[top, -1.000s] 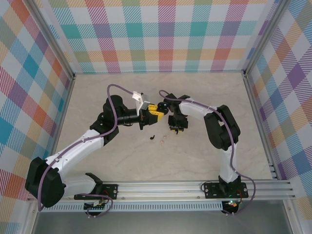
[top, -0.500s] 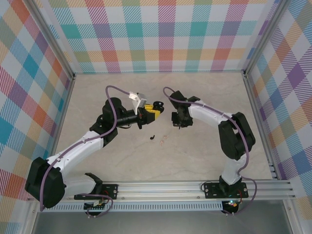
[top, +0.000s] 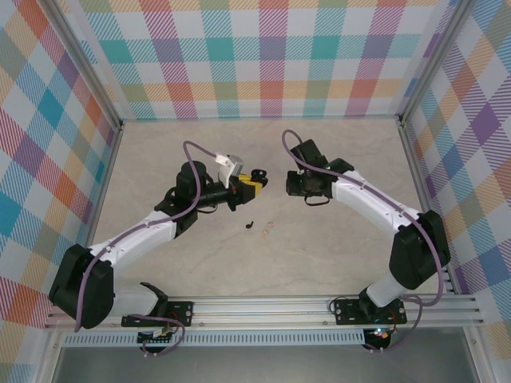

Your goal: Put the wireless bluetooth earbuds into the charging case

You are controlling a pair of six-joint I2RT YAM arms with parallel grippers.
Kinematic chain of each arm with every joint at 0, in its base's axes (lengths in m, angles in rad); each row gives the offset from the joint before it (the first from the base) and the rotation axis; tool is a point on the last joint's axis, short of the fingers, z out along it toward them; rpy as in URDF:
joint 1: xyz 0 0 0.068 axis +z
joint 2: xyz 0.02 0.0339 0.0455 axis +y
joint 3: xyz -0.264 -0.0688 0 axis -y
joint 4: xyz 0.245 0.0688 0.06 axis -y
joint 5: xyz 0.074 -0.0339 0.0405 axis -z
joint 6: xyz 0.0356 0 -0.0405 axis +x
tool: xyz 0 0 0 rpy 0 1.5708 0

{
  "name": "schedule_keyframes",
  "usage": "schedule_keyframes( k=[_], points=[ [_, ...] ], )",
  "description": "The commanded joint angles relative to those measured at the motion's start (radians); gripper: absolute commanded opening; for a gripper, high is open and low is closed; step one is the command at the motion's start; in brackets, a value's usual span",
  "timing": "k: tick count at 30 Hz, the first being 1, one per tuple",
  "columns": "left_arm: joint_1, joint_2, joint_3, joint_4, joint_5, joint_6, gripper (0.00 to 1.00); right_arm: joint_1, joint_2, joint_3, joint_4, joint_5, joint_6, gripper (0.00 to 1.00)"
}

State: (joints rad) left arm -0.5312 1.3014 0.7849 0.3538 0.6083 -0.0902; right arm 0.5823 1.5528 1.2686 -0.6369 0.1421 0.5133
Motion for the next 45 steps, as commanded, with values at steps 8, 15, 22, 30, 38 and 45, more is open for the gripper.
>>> schedule_keyframes(
  k=[8,15,22,30,38,45],
  points=[
    [-0.006,0.059,-0.027,0.116,0.009,-0.015,0.16,-0.002,-0.118,-0.018,0.081,-0.055,-0.065,0.23],
    [-0.027,0.113,-0.022,0.171,-0.011,-0.044,0.16,0.007,-0.153,-0.008,0.111,-0.095,-0.093,0.24],
    [-0.051,0.166,-0.013,0.231,-0.012,-0.074,0.16,0.026,-0.176,0.009,0.147,-0.123,-0.108,0.24],
    [-0.062,0.192,-0.022,0.293,0.001,-0.085,0.16,0.048,-0.207,0.006,0.206,-0.145,-0.118,0.25],
    [-0.066,0.200,-0.024,0.316,0.012,-0.090,0.16,0.056,-0.213,0.005,0.243,-0.157,-0.114,0.26],
    [-0.067,0.202,-0.035,0.378,0.025,-0.130,0.16,0.062,-0.215,-0.006,0.277,-0.178,-0.103,0.26]
  ],
)
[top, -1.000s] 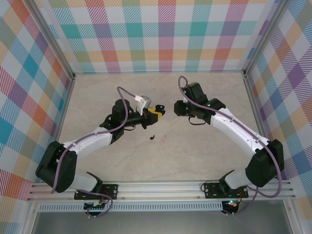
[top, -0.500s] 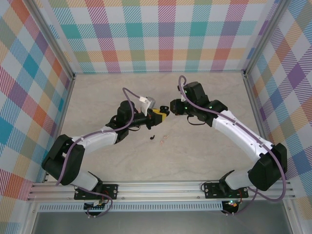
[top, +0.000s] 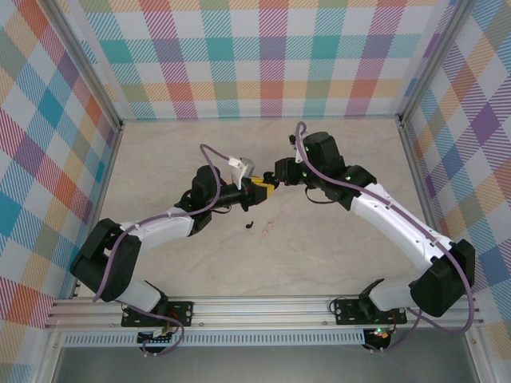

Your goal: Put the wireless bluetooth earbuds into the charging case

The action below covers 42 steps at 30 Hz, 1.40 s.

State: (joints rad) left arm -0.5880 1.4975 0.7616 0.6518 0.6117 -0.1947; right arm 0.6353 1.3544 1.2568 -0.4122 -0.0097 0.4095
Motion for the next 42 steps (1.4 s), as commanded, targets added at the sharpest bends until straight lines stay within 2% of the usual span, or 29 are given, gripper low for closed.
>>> schedule_keyframes(
  k=[1,23,42],
  points=[
    [-0.010,0.006,-0.012,0.087,0.023,-0.032,0.16,0.010,-0.017,0.003,0.057,-0.028,0.003,0.26],
    [-0.024,0.035,0.010,0.166,0.019,-0.110,0.15,0.018,-0.018,-0.016,0.083,-0.033,0.005,0.26],
    [-0.025,0.014,0.020,0.162,0.005,-0.118,0.15,0.020,-0.020,-0.027,0.082,-0.018,-0.002,0.27]
  ],
)
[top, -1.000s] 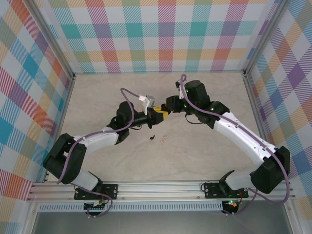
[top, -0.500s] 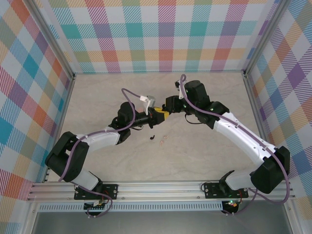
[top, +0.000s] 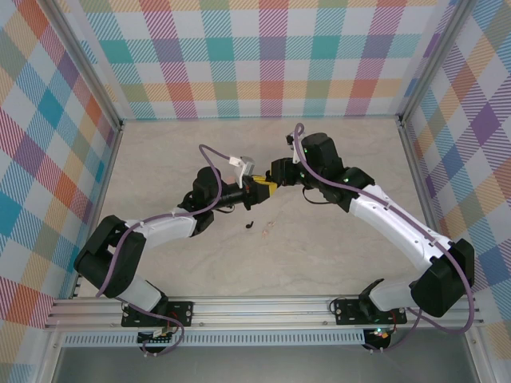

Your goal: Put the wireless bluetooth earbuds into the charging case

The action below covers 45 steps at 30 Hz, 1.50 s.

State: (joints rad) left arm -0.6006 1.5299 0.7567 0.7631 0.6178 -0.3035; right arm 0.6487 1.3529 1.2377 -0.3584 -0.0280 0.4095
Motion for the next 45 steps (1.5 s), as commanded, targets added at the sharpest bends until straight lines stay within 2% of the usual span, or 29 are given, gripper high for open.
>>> schedule_keyframes(
  k=[1,45],
  points=[
    [-0.012,-0.020,0.024,0.050,-0.003,-0.011,0.15,0.006,-0.018,-0.007,0.029,-0.001,-0.002,0.27],
    [-0.015,-0.041,0.033,0.048,-0.044,-0.019,0.14,0.011,-0.012,-0.021,0.030,-0.050,0.002,0.27]
  ],
)
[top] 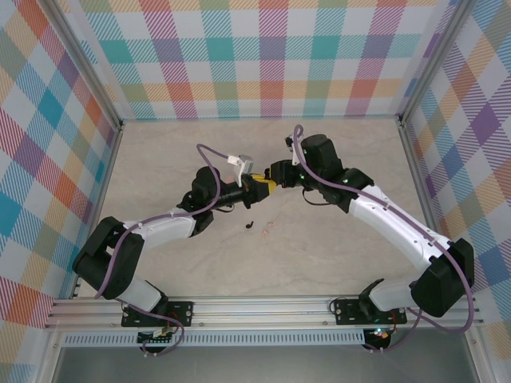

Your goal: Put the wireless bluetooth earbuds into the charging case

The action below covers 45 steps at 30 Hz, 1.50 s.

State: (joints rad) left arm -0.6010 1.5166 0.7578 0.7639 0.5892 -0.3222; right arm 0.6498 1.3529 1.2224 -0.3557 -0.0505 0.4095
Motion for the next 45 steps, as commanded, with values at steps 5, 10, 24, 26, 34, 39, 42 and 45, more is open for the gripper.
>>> schedule_keyframes(
  k=[5,10,24,26,34,39,42,45],
  points=[
    [-0.015,-0.033,0.031,0.046,-0.031,-0.001,0.14,0.011,-0.014,-0.008,0.026,-0.032,0.001,0.27],
    [-0.018,-0.030,0.036,0.050,-0.012,-0.001,0.14,0.013,-0.008,-0.006,0.020,-0.032,0.001,0.27],
    [-0.023,-0.039,0.035,0.039,-0.026,0.013,0.14,0.013,-0.011,-0.006,-0.002,-0.027,-0.001,0.32],
    [-0.023,-0.041,0.034,0.036,-0.026,0.015,0.14,0.014,-0.013,-0.004,-0.007,-0.022,-0.001,0.34],
    [-0.023,-0.057,0.034,-0.002,-0.038,0.043,0.14,0.014,-0.031,-0.001,-0.028,0.013,-0.008,0.39],
    [-0.023,-0.070,0.037,-0.027,-0.038,0.065,0.14,0.014,-0.038,0.006,-0.048,0.040,-0.013,0.44],
    [-0.023,-0.074,0.035,-0.040,-0.043,0.072,0.14,0.014,-0.045,0.006,-0.053,0.047,-0.012,0.45],
    [-0.023,-0.075,0.036,-0.050,-0.043,0.082,0.14,0.014,-0.050,0.011,-0.058,0.048,-0.012,0.46]
  ],
)
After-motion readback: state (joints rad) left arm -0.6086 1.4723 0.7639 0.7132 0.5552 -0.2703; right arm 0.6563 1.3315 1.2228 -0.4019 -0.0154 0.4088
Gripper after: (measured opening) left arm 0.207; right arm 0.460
